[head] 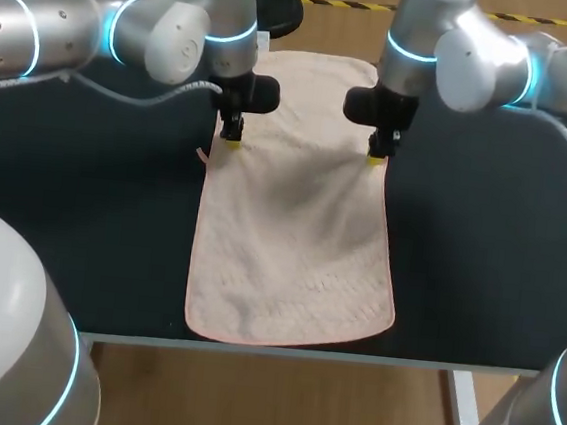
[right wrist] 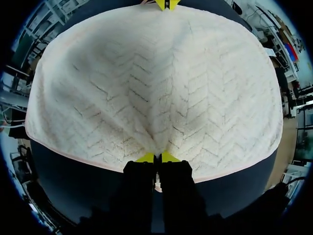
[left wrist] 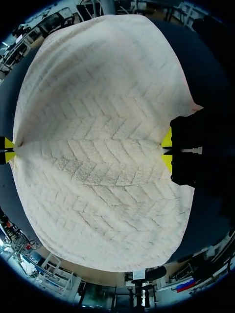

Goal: Fold the towel

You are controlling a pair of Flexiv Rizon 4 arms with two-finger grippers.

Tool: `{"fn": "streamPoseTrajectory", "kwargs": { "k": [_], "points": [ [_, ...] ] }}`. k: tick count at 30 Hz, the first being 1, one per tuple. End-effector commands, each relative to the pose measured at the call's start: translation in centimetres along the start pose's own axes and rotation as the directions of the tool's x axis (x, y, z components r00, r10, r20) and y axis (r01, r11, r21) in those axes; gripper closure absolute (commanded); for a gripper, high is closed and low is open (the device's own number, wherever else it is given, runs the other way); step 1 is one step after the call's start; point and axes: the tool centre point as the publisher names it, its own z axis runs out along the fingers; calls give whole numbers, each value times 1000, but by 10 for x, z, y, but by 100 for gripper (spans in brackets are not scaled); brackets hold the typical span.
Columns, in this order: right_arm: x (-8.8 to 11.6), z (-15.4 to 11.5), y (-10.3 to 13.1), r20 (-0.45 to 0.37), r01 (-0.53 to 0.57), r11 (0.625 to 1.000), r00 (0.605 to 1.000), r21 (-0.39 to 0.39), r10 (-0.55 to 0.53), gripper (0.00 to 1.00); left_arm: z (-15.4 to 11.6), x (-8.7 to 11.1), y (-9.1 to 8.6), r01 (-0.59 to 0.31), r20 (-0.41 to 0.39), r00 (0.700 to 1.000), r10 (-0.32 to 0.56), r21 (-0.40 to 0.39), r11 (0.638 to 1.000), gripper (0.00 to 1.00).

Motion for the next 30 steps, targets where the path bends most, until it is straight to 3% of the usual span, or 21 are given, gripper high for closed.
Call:
{"fn": "streamPoseTrajectory", "kwargs": {
  "k": [1, 9, 14, 24, 30],
  "points": [
    [9, -18, -3, 19, 4, 1000, 1000, -8, -4, 100, -19, 8, 2, 2, 28, 1000, -2, 7, 1000, 100],
    [9, -46, -3, 70, 4, 1000, 998, -25, -2, 100, -50, 11, -2, -2, 82, 997, 1, 14, 1000, 100],
    [4, -78, -6, 111, 15, 1000, 994, -12, -13, 100, -83, 11, -3, -7, 138, 990, 5, 12, 1000, 100],
    [-5, -188, 8, 221, 142, 990, 965, 15, -142, 100, -185, 6, -10, -3, 325, 946, 7, -14, 1000, 100],
    [-14, -252, 19, 323, 187, 982, 929, 12, -181, 100, -247, -3, -12, 24, 460, 888, 8, -64, 998, 100]
  ]
}}
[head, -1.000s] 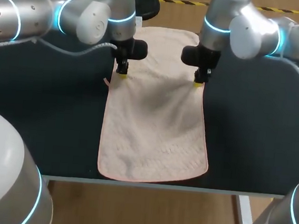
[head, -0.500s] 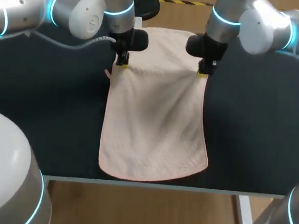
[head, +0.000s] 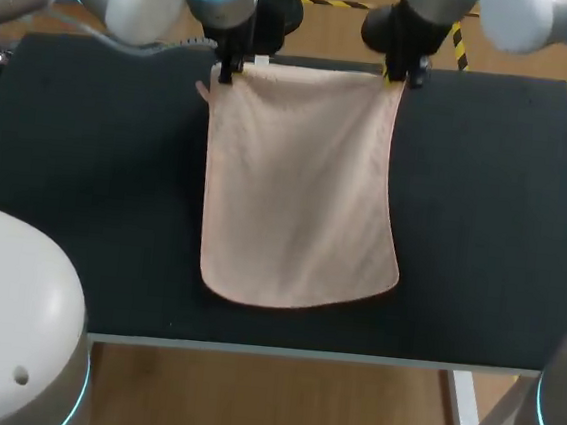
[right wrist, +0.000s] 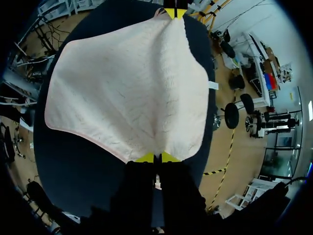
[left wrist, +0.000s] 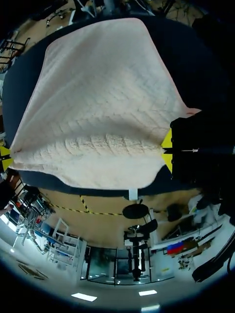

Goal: Fold the towel

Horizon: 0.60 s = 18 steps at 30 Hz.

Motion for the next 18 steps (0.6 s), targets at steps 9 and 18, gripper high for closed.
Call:
{"fn": "streamPoseTrajectory", "kwargs": {
  "k": [9, 18],
  "points": [
    [-40, -131, 4, 138, 63, 998, 988, 21, -65, 100, -138, -70, 5, 56, 264, 964, -41, -49, 997, 100],
    [-85, -181, 4, 264, 95, 993, 958, 66, -110, 100, -186, -126, 6, 50, 395, 918, -22, -60, 997, 100]
  ]
}}
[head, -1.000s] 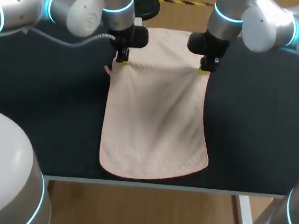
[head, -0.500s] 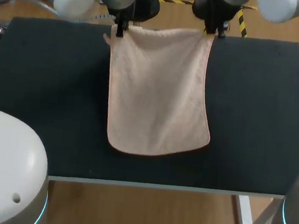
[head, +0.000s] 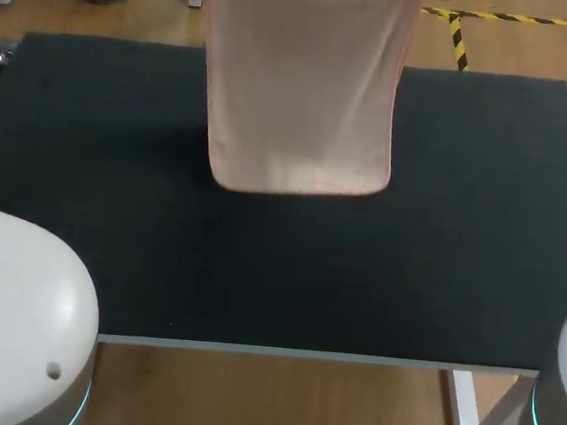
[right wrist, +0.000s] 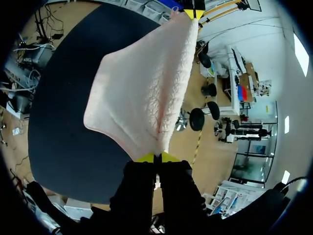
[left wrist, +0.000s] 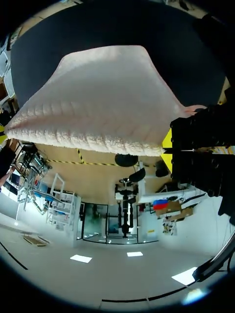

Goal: Fold the towel

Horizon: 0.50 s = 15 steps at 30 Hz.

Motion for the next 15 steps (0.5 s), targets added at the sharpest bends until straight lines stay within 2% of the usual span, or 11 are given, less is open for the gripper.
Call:
{"fn": "streamPoseTrajectory", "kwargs": {
  "k": [1, 9, 12, 15],
  "points": [
    [-20, -32, -4, 36, 11, 999, 999, 38, -12, 100, -27, -24, -1, -23, 12, 1000, 23, -14, 1000, 100],
    [-65, -57, -7, 131, 29, 996, 991, 88, -41, 100, -28, -64, -3, -57, 48, 997, 59, -47, 997, 100],
    [-69, -63, -4, 144, 48, 993, 988, 105, -63, 100, -28, -66, -4, -64, 51, 996, 67, -51, 997, 100],
    [-60, -56, -2, 114, 59, 993, 991, 101, -71, 100, -25, -54, -5, -68, 24, 997, 69, -41, 997, 100]
  ]
}}
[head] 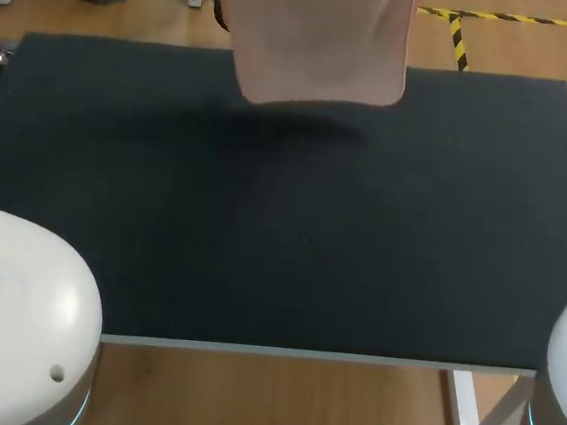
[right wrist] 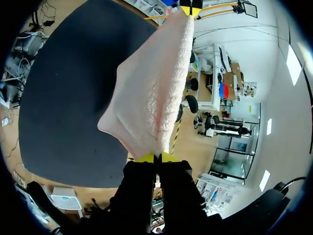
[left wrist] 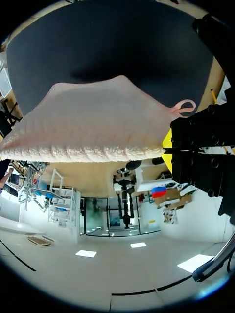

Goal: Fold the towel

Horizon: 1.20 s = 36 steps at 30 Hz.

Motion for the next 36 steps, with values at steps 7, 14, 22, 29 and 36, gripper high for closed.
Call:
{"fn": "streamPoseTrajectory", "kwargs": {
  "k": [7, 14, 22, 29, 36],
  "points": [
    [60, 25, 6, -156, -3, 1000, 988, -13, 1, 100, 12, 72, -7, 14, -163, 987, -7, 44, 999, 100],
    [121, 33, 9, -277, -28, 999, 961, -37, 16, 100, -1, 140, -14, 27, -286, 958, -5, 72, 997, 100],
    [169, 15, 29, -325, -13, 997, 946, -69, -10, 100, -34, 185, -22, 28, -346, 938, 8, 101, 994, 100],
    [209, 17, 39, -398, -35, 995, 917, -91, -5, 100, -34, 222, -27, 27, -438, 899, 23, 106, 994, 100],
    [252, 39, 44, -499, -89, 993, 866, -76, 39, 100, -11, 259, -34, 43, -549, 835, 32, 124, 991, 100]
  ]
}}
